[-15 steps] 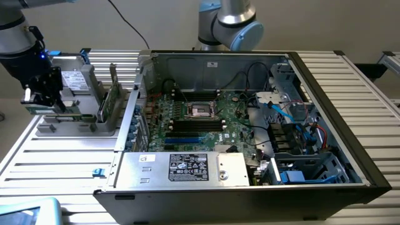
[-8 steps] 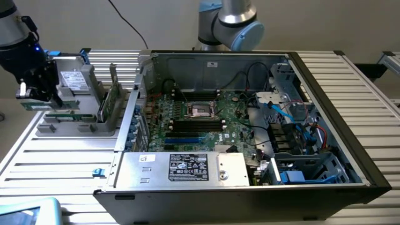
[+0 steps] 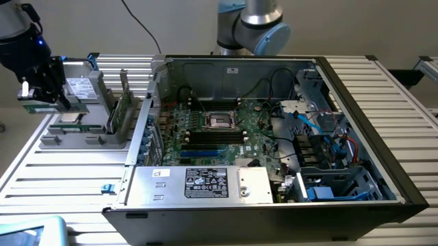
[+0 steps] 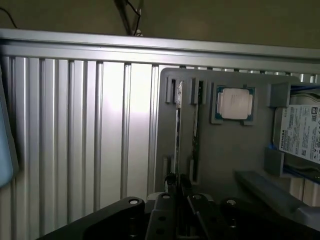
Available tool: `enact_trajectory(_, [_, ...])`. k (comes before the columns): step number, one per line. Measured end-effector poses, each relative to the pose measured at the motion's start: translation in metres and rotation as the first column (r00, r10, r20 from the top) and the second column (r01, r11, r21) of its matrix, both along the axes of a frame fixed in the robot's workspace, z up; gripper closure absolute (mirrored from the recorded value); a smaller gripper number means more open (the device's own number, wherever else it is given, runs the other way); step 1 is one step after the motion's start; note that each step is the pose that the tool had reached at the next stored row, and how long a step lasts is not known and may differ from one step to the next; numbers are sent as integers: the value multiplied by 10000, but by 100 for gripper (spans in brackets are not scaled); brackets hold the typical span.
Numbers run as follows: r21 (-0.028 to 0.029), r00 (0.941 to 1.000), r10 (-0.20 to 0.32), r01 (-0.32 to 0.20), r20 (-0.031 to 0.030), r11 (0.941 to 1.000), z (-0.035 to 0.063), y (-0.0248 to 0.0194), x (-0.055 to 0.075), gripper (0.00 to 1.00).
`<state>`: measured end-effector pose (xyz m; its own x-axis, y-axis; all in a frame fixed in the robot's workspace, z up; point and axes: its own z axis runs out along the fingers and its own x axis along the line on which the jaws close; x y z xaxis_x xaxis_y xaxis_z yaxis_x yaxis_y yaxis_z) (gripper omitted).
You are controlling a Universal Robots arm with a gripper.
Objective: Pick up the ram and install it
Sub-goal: 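Pick up the ram and move it above insertion slot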
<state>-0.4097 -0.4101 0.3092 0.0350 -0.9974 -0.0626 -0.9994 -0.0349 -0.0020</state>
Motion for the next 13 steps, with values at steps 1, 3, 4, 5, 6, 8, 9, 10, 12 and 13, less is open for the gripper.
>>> enact_trajectory(1, [4, 10000, 3, -3, 0, 10000, 27, -4, 25, 85])
enact_trajectory(3, [13, 10000, 8, -8, -2, 10000, 80, -10, 74, 85])
enact_trajectory(4, [20, 10000, 10, -10, -2, 10000, 107, -13, 99, 85])
enact_trajectory(5, [31, 10000, 12, -12, -1, 10000, 137, -15, 124, 85])
enact_trajectory(6, [46, 10000, 13, -13, -1, 10000, 168, -17, 148, 85])
enact_trajectory(8, [78, 10000, 15, -15, -2, 10000, 238, -21, 202, 85])
enact_trajectory(9, [91, 10000, 17, -17, 0, 10000, 272, -22, 229, 85])
enact_trajectory(10, [101, 10000, 18, -18, 0, 9999, 306, -24, 256, 85])
enact_trajectory(12, [110, 10000, 19, -19, -2, 9999, 374, -26, 316, 85])
enact_trajectory(13, [113, 10000, 20, -20, -1, 9999, 407, -27, 348, 85])
